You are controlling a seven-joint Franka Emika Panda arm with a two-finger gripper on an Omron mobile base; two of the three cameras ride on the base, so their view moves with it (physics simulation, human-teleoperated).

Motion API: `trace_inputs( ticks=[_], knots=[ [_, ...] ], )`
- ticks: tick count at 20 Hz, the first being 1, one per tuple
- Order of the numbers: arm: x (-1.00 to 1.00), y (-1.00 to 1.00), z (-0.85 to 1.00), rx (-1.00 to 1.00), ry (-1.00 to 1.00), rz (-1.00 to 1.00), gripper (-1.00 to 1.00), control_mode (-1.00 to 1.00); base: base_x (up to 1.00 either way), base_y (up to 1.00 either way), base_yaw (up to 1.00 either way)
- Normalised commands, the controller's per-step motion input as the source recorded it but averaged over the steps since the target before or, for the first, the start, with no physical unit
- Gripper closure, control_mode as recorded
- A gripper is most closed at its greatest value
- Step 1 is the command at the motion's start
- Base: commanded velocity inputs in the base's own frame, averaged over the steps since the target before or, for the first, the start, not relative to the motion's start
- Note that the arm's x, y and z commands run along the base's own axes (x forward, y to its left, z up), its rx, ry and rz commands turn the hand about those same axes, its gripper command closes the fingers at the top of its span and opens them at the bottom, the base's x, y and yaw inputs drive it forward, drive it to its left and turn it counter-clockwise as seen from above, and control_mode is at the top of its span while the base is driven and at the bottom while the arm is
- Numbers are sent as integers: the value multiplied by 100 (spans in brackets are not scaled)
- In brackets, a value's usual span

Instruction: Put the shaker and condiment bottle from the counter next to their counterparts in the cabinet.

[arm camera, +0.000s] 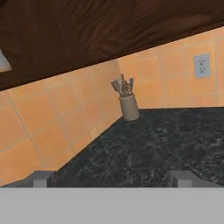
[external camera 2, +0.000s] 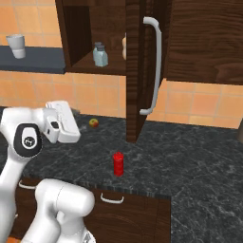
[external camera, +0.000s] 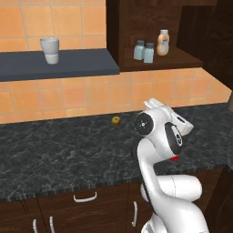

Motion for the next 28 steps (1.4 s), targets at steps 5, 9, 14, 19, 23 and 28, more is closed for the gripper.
trace_inputs(
  ticks=[5,9,14,19,23,28],
  knots=[
    [-12,0,-67,0,1,-20,-100,-100,0,0,0],
    [0,-16,-52,0,0,-1,-100,-100,0,0,0],
    [3,-30,-85,0,0,0,-100,-100,0,0,0],
    [0,-38,-70,0,0,-4,-100,-100,0,0,0],
    [6,-33,-38,0,0,-10,-100,-100,0,0,0],
    [9,-17,-40,0,1,-5,-100,-100,0,0,0]
  ],
)
